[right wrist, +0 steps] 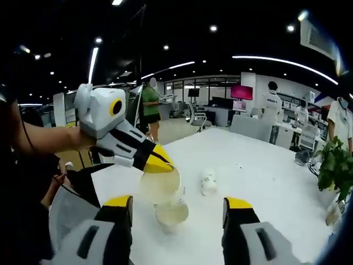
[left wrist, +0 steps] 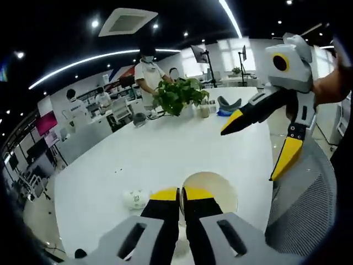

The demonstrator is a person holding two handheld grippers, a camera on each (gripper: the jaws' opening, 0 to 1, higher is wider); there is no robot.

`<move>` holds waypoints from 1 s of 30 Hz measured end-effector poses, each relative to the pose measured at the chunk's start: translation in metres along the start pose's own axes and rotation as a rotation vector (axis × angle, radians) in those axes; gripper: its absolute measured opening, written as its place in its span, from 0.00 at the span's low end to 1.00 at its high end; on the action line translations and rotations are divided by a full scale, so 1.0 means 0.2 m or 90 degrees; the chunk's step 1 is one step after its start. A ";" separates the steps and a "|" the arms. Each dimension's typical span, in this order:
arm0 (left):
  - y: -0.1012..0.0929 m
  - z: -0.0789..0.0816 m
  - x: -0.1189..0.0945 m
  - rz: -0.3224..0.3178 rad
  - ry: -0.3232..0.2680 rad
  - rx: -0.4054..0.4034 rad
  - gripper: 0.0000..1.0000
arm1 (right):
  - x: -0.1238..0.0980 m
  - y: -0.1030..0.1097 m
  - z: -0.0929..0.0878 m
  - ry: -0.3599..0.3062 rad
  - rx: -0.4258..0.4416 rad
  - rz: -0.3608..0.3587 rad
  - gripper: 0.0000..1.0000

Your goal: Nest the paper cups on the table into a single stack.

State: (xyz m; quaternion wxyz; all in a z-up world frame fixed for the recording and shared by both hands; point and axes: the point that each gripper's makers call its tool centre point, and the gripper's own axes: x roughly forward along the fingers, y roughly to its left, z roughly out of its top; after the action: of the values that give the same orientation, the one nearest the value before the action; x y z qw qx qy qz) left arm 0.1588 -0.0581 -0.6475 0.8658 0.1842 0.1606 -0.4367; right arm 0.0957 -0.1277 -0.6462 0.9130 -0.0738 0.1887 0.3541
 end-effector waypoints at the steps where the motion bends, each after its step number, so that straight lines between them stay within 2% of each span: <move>1: 0.02 -0.01 0.00 0.002 0.004 -0.008 0.00 | 0.00 0.00 -0.01 -0.002 0.003 -0.003 0.68; 7: 0.06 -0.06 0.00 -0.001 0.021 -0.044 0.00 | -0.01 -0.01 -0.06 -0.013 0.015 -0.009 0.73; 10: 0.05 -0.05 0.01 -0.019 0.013 -0.086 0.00 | -0.01 -0.01 -0.09 -0.003 0.006 -0.012 0.74; 14: 0.05 -0.04 0.02 -0.018 0.015 -0.086 0.00 | -0.01 -0.01 -0.12 0.002 0.008 -0.016 0.74; 18: 0.02 -0.05 0.03 -0.035 0.015 -0.112 0.00 | -0.01 -0.01 -0.15 0.004 0.008 -0.023 0.74; 25: -0.03 -0.12 0.09 -0.066 0.042 -0.142 0.00 | -0.02 -0.02 -0.18 0.008 0.012 -0.033 0.74; 30: -0.05 -0.16 0.13 -0.074 0.058 -0.140 0.00 | -0.03 -0.02 -0.20 0.010 0.017 -0.037 0.74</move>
State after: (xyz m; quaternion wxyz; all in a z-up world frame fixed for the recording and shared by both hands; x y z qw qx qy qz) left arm 0.1614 -0.0678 -0.6893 0.8457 0.0980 0.2570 -0.4573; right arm 0.0826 -0.1459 -0.6796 0.9222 -0.0700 0.1981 0.3247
